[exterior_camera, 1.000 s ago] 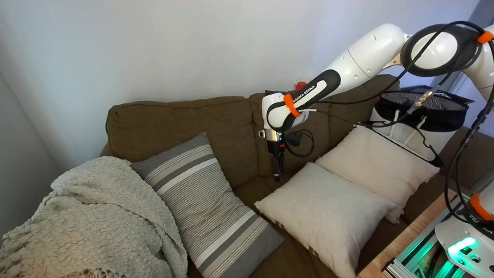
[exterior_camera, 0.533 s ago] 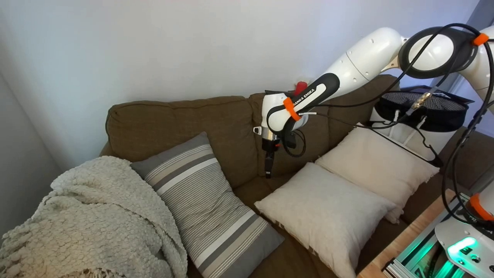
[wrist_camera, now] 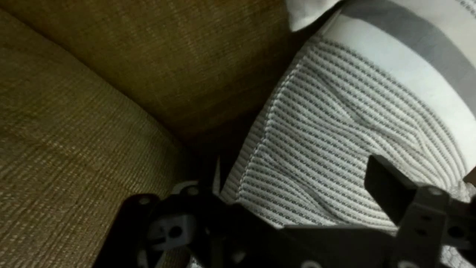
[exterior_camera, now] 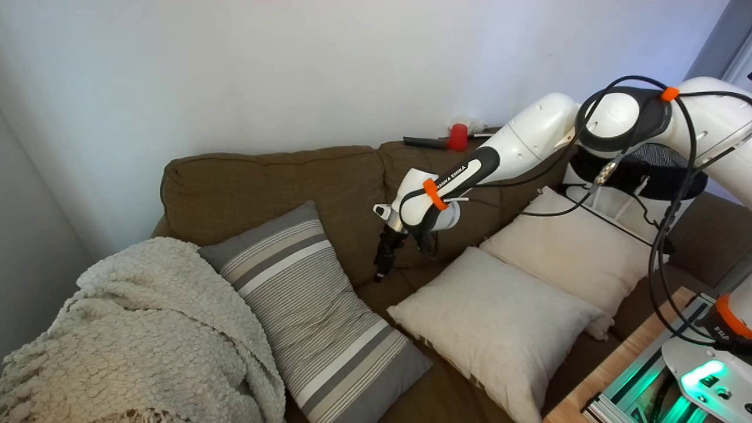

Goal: Put the grey pillow on top of the white pillow in the middle

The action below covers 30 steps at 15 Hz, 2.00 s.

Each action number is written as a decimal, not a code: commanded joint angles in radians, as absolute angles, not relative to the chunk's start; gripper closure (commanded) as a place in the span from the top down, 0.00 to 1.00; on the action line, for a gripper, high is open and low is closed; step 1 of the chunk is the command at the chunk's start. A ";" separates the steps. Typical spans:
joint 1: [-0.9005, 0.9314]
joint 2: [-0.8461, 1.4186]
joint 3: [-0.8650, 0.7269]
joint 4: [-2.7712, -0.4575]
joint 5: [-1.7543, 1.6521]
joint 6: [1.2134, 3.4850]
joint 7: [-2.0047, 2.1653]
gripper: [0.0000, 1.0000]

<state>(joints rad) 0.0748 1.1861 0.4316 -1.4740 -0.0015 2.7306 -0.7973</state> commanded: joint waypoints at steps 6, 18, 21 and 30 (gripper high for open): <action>-0.030 1.368 0.611 -1.359 0.015 2.661 -1.040 1.00; -0.040 1.458 0.657 -1.251 0.180 2.587 -0.972 1.00; -0.037 1.524 0.673 -1.198 0.233 2.705 -0.956 1.00; 0.099 1.498 0.604 -1.119 0.619 2.689 -1.150 1.00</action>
<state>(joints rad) 0.0373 1.4975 0.6517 -1.1992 0.5279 2.8124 -1.1067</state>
